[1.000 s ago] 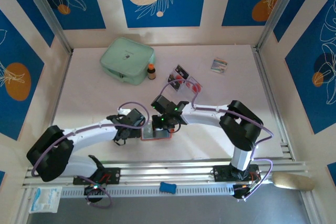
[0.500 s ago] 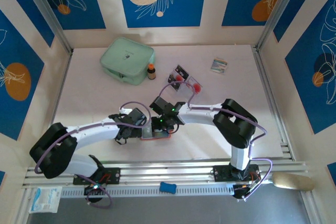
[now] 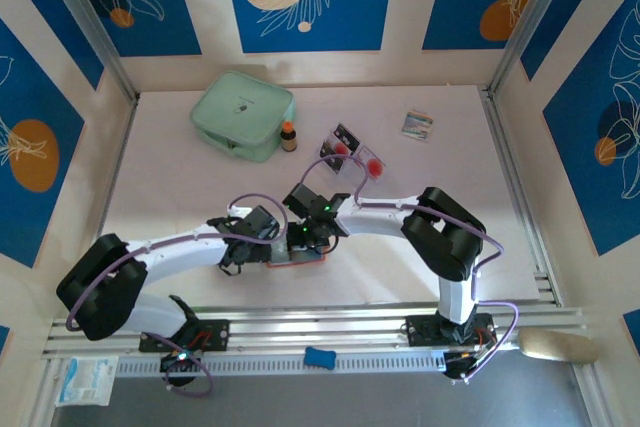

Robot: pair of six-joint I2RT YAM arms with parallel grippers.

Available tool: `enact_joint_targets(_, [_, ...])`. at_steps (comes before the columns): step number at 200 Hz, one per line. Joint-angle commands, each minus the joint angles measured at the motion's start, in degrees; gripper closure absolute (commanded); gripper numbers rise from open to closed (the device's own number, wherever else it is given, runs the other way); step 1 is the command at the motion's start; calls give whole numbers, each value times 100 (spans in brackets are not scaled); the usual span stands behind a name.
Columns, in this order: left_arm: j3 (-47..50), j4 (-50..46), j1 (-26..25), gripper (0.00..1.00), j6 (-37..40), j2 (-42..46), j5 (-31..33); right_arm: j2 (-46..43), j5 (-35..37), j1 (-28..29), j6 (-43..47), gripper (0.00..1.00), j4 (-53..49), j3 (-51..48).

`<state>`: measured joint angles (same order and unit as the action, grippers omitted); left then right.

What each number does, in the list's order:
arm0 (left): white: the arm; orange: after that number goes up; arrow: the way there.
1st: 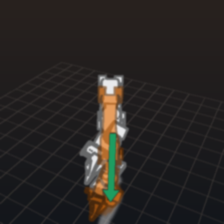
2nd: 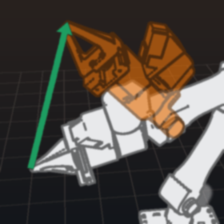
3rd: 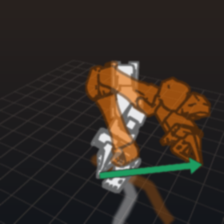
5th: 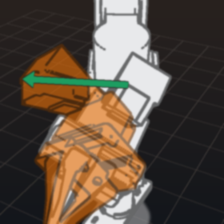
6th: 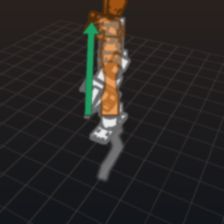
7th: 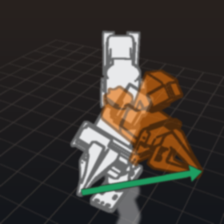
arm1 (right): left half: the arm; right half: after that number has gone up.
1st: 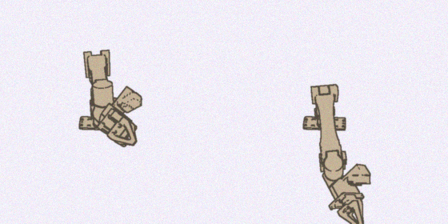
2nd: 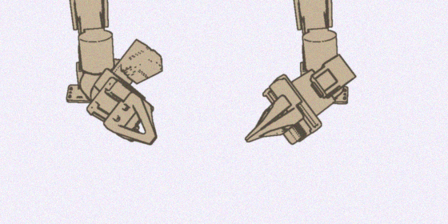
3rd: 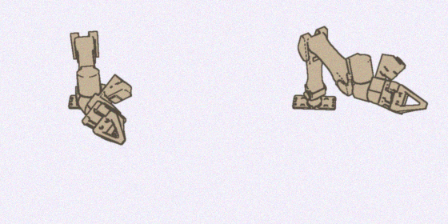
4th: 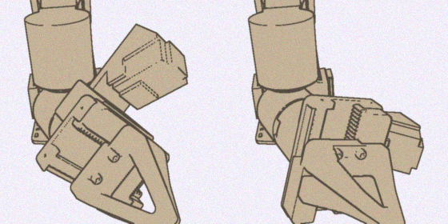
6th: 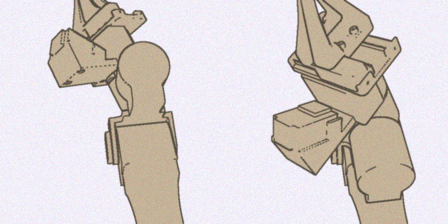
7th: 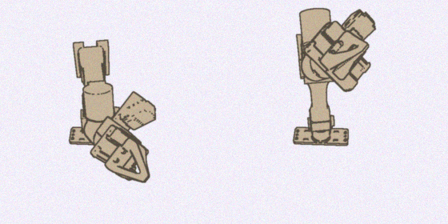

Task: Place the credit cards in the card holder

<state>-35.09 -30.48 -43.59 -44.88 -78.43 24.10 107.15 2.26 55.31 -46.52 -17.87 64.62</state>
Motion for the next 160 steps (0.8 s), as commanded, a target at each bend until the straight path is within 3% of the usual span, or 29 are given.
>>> enact_joint_targets(1, [77, 155, 70, 0, 29, -75, -89, 139, -416, 101, -76, 100, 43, 156])
enact_joint_targets(81, [-151, -400, 137, 0, 23, 610, 132, -384, -631, -134, -141, 100, 78, -46])
enact_joint_targets(160, [-445, -743, 286, 0, 205, 1411, 191, -1021, -333, -346, 38, 100, -130, -470])
